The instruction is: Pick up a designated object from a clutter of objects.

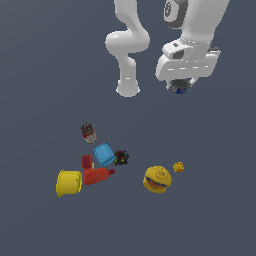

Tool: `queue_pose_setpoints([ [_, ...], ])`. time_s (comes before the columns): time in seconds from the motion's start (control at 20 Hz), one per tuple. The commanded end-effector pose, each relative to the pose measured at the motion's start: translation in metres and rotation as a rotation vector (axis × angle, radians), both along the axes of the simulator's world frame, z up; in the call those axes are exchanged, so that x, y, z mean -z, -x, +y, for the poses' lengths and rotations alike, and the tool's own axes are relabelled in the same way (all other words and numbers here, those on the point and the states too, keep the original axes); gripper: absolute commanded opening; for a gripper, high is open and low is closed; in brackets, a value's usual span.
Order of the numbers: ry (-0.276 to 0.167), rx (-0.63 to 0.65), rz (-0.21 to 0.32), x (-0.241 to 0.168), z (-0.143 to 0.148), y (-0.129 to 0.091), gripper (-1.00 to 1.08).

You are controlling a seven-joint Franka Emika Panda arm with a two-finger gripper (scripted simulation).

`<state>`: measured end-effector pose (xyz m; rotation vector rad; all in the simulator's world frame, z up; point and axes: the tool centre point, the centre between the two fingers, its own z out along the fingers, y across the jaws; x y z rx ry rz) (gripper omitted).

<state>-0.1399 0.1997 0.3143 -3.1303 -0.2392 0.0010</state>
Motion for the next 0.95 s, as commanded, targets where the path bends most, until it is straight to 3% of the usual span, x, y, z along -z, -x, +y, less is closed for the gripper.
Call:
queue_pose_setpoints([
  [0.0, 0.000, 0.000, 0.000, -0.023, -0.004, 0.001, -1.00],
  [0.45, 0.002, 0.001, -0.001, -0.081, -0.012, 0.000, -1.00],
  [0.9, 0.002, 0.002, -0.001, -0.101, -0.014, -0.002, -1.00],
])
